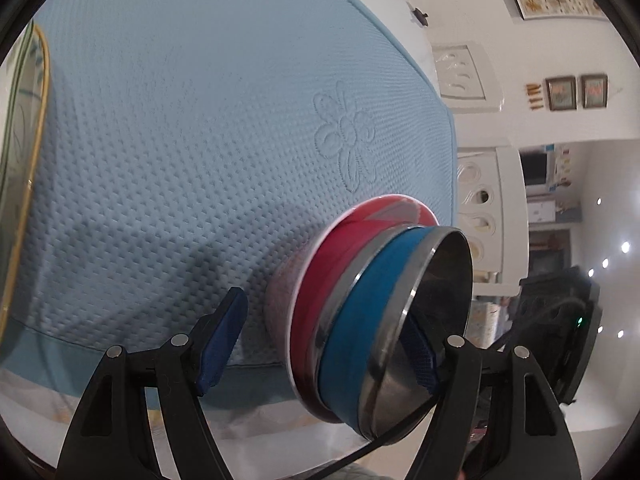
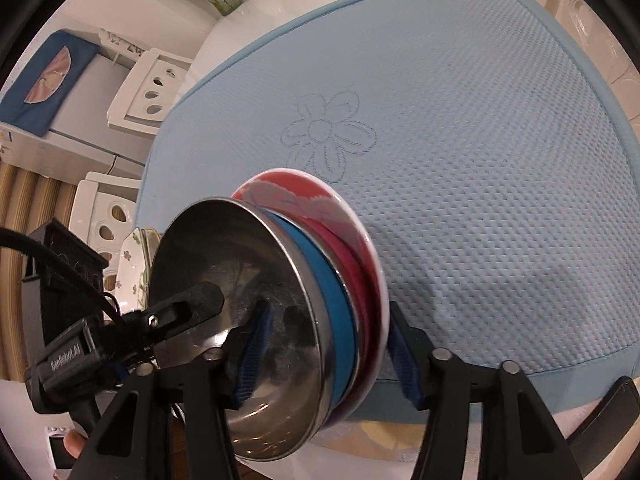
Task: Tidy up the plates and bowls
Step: 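Lift the nested bowls and carry them over the floral plate stack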
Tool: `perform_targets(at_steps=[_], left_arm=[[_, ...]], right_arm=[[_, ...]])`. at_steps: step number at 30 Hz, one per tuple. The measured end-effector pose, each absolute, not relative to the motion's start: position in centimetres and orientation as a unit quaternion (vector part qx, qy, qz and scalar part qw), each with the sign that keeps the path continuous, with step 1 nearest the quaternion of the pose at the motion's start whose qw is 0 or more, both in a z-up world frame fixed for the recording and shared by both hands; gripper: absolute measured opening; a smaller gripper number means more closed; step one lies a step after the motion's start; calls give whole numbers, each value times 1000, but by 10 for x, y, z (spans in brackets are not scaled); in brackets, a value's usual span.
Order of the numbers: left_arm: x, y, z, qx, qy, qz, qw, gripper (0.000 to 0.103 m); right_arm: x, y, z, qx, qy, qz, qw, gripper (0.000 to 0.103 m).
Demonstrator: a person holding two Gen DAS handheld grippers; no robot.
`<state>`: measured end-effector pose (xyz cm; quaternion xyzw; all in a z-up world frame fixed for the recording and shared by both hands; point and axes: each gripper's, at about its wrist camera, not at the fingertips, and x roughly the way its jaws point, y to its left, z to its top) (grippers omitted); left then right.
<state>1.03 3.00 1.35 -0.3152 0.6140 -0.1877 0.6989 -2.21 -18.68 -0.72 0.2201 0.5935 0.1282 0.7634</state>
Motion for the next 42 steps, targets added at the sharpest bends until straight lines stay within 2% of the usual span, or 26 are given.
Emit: perform_targets(at_steps=[2, 6, 19, 33, 42], left_arm=[[9, 30, 9, -327, 616, -191, 691, 67], [8, 26, 6, -333, 619, -195, 684, 60], [11, -2, 20, -258, 609, -181, 728, 59], [13, 21, 50, -257, 583, -172, 751, 59], [0, 56, 87, -274, 548, -149, 776, 59]], right_arm=[[-22, -185, -10, 213, 595, 129, 764, 45], [-23, -190, -13, 229, 590, 133, 763, 44], [-27, -184, -7, 205, 575, 133, 781, 44], [-23, -167, 17, 181, 566, 138, 793, 44], [-20, -137, 56, 158, 556, 157, 801, 44]])
